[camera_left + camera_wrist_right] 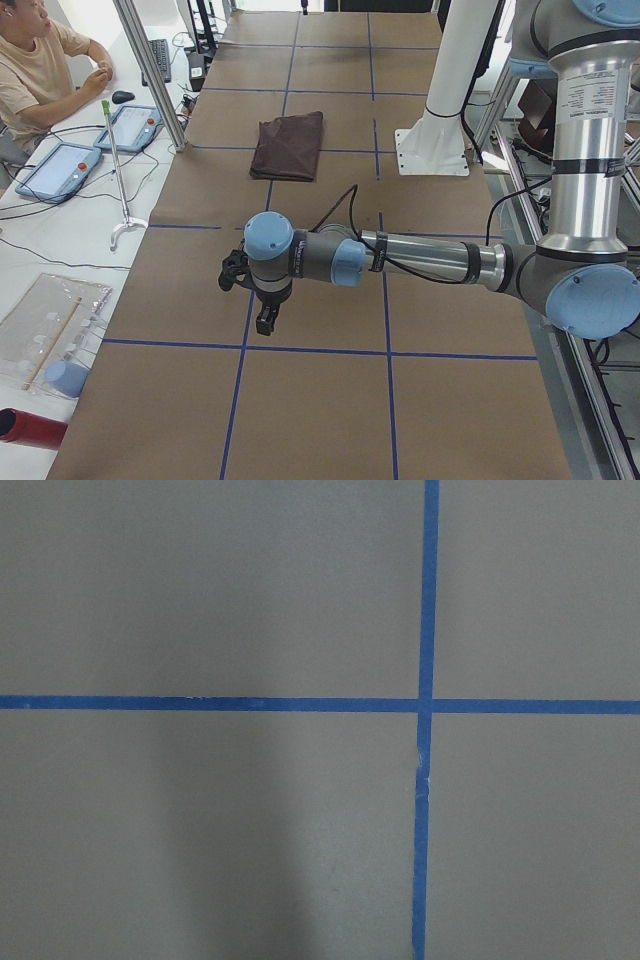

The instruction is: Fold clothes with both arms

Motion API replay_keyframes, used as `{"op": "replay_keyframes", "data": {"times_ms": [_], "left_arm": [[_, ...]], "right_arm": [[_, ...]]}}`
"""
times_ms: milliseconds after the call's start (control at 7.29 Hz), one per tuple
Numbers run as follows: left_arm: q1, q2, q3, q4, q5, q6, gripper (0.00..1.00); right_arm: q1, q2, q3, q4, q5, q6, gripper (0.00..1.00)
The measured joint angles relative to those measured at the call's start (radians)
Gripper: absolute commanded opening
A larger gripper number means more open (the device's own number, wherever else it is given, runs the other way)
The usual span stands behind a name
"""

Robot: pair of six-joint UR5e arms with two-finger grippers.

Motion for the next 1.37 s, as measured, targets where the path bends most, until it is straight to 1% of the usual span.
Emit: {"op": "replay_keyframes", "data": {"times_ms": [411,1372], "left_arm": [[0.001,-0.001,-0.001,-0.002,-0.005,0.002,1.00],[0.000,0.000,-0.005,0.003,-0.007,0.000,1.00]], "right_arm": [[-0.001,0.002,0.004,0.001,0.027,0.001,1.00],[-0.001,0.011,0.002,0.001,0.023,0.001,1.00]]}}
